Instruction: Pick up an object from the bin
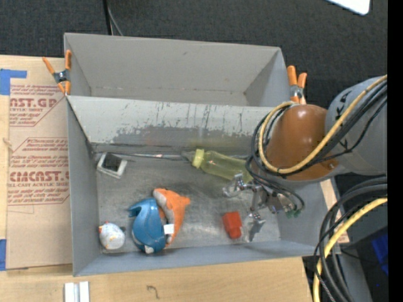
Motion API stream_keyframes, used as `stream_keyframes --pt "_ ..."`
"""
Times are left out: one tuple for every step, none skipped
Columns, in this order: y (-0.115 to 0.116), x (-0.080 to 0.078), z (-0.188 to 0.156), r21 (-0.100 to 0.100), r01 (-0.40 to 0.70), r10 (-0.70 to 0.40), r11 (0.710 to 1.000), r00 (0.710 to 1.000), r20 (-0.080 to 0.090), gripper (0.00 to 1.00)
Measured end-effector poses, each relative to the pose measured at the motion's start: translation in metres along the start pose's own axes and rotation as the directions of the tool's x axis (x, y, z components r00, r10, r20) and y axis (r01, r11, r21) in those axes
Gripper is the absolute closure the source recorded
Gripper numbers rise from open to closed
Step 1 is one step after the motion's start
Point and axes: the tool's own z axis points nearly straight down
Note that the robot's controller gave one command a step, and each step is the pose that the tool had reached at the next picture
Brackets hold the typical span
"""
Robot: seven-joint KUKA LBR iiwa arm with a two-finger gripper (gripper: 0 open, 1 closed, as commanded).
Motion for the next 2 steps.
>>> stream_keyframes --pt "-0.0075 -0.0107 0.025 0.004 0.283 -0.283 0.959 0.959 0.016 1.0" --pt "-0.0075 -0.0106 0.025 0.004 0.282 -0.282 0.959 0.959 0.016 1.0"
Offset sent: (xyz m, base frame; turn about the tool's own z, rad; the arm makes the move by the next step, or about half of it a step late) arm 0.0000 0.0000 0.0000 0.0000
